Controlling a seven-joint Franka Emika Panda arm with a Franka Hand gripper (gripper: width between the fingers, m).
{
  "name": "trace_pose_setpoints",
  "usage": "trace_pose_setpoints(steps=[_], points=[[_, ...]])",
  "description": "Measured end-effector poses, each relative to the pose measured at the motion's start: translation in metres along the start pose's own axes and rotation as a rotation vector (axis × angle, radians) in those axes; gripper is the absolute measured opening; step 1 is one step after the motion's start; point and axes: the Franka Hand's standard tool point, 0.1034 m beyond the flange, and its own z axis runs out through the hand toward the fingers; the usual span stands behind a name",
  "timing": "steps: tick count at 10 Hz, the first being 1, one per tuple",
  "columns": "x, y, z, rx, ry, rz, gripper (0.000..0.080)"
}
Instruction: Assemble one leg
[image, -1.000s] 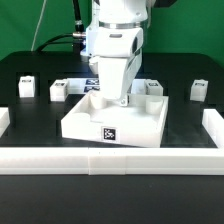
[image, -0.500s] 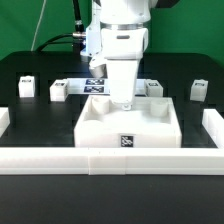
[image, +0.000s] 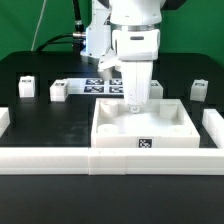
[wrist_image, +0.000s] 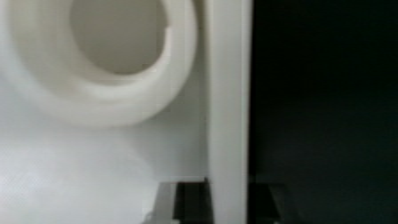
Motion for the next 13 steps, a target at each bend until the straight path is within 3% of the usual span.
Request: trace_pose_setpoints(steps=[2,7,13], points=[[0.001,0.0,0.0,0.001,0.0,-0.002,0.006],[0.035,0.021,0.0,-0.011,0.019,-0.042,0.006],[0.036,0.022,0.0,-0.015,0.021,0.024,0.006]])
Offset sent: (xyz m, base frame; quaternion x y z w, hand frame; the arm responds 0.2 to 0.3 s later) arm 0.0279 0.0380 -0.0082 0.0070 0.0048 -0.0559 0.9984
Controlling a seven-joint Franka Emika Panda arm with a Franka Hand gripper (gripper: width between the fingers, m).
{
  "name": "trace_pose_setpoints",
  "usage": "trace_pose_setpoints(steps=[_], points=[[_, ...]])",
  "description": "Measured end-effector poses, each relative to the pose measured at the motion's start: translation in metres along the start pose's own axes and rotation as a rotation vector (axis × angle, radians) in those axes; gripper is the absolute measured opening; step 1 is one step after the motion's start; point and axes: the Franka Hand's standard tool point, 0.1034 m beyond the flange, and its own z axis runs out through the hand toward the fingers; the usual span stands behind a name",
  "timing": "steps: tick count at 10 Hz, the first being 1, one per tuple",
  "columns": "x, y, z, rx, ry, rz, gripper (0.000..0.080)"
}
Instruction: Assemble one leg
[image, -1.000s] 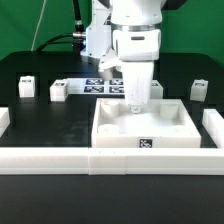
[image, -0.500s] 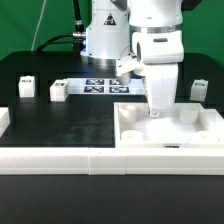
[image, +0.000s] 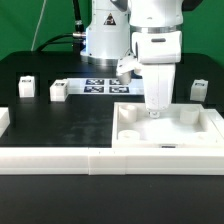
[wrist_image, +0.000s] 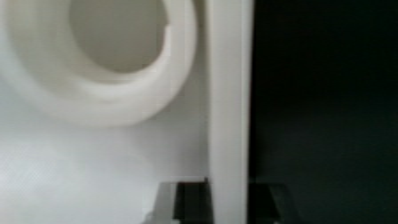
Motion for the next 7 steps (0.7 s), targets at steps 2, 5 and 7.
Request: trace_pose_setpoints(steps=[2,5,7], points=[[-0.0004,-0.0001,0.0002,0.001,0.0,0.001,0.0179],[-0.0009,0.0,0.0002,0.001,0.0,0.002,0.0498],[-0.0012,0.0,0.0001,0.001,0.0,0.002,0.06]])
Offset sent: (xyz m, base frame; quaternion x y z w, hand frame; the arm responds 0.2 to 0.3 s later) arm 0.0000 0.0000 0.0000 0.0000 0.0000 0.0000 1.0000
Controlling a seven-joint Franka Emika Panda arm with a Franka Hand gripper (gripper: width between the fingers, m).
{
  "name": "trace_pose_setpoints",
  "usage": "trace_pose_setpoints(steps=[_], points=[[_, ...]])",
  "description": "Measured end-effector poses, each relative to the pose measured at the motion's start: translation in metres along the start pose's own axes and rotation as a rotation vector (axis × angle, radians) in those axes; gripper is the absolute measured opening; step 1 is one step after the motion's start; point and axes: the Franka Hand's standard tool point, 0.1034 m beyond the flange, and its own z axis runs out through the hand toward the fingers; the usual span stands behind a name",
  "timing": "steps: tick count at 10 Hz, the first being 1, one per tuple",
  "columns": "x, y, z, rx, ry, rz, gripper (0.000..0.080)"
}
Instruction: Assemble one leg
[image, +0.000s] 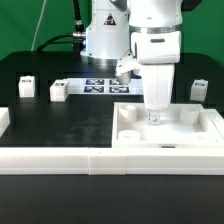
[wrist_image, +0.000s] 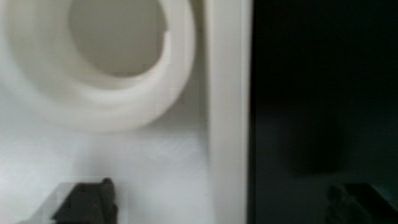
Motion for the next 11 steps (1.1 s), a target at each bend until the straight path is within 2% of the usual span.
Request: trace_pose_setpoints(steps=[1,4,5,9,10,11], points=[[0.0,0.0,0.0,0.0,0.0,0.0,0.0639],[-0.001,-0.001,-0.001,-0.001,-0.001,0.013,0.0649],[-0.001,-0.005,-0.006,-0.003,-0.003,0.04,0.0649],[0.005,-0.045,-0.045,-0.026,-0.023,0.214,0.0649],[0.011,-0.053,-0.049,-0.028,-0.024,0.241,0.0649],[0.011,-0.053,-0.048,-0.026,-0.024,0.246,0.0649]])
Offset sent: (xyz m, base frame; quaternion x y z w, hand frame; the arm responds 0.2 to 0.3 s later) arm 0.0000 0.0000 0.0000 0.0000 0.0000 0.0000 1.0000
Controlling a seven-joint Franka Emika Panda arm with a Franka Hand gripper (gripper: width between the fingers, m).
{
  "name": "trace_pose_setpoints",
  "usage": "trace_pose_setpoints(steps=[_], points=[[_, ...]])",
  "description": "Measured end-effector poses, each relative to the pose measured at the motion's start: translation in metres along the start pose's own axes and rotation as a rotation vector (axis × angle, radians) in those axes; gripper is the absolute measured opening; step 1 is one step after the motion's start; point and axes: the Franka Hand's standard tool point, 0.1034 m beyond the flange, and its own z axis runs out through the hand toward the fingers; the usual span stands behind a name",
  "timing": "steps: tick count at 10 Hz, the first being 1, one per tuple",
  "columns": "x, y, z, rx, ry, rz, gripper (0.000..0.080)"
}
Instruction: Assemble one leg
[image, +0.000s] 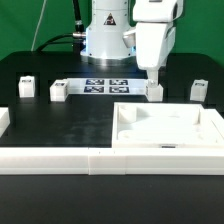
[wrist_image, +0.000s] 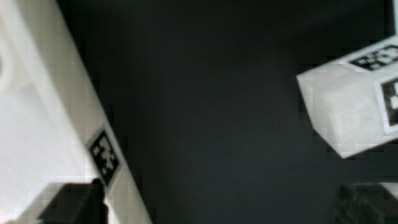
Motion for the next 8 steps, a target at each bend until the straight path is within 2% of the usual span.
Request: trace_pose_setpoints(steps=[4,6,8], points=[[0.0,-0.002,0.002,0.004,0.002,0.259,0.0649],[0.0,-0.021,0.007,0.017,0.019,0.607,0.0649],[0.02,-0.036,0.008,0.034,0.017,0.901,0.0649]])
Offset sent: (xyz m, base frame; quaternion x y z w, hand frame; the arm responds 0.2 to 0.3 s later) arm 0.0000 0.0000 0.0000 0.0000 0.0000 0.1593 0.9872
